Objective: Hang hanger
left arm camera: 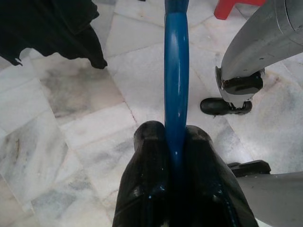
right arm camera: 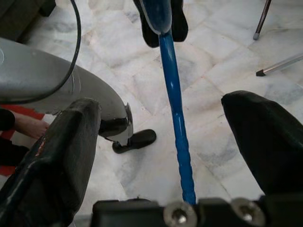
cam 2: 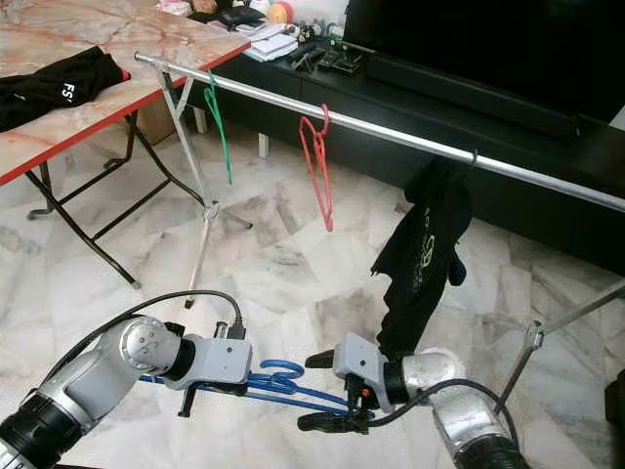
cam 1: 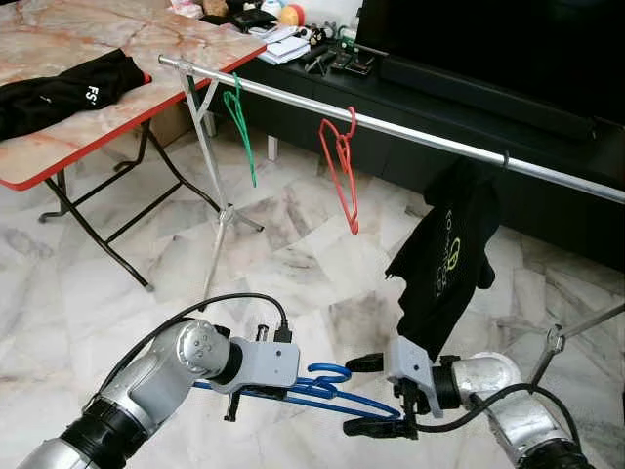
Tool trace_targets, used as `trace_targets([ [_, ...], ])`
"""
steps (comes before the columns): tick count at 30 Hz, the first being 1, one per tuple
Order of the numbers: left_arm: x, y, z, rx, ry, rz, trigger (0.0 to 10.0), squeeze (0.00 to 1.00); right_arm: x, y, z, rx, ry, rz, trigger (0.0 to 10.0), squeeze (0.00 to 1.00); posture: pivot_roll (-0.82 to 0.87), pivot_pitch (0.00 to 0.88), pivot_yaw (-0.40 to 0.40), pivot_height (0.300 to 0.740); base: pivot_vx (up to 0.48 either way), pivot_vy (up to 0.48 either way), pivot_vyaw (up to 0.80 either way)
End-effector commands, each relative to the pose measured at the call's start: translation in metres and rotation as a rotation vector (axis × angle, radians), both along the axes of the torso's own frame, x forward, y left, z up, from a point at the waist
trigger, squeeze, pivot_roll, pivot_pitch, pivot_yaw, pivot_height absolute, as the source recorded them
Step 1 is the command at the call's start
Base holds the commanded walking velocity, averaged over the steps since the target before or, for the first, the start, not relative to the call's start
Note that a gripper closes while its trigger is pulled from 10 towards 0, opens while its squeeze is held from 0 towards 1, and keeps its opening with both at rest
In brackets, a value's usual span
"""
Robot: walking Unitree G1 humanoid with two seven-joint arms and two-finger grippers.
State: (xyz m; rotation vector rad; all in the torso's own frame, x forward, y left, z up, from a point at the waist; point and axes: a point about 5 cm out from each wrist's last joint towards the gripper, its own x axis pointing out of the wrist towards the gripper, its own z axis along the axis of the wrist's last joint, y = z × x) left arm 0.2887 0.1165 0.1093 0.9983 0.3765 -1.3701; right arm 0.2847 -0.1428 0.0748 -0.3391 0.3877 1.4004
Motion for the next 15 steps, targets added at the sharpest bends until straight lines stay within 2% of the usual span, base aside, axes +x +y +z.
trace_targets([
  [1, -0.001, -0.007, 0.005, -0.022, -0.018, -0.028, 10.0, 0.0, 0.0, -0.003, -0.003, -0.002, 0.013, -0.029, 10.0, 0.0, 0.03, 0.15, -0.142, 0.74, 0.0, 0.0, 0.0],
  [3, 0.0, -0.011, 0.006, -0.029, -0.025, -0.028, 10.0, 0.0, 0.004, 0.0, -0.007, -0.003, -0.016, -0.085, 10.0, 0.0, 0.03, 0.151, -0.14, 0.74, 0.0, 0.0, 0.0],
  [15, 0.006, -0.027, 0.015, -0.089, -0.048, -0.03, 10.0, 0.0, 0.002, 0.005, -0.019, -0.021, -0.027, -0.151, 10.0, 0.0, 0.03, 0.16, -0.141, 0.74, 0.0, 0.0, 0.0],
])
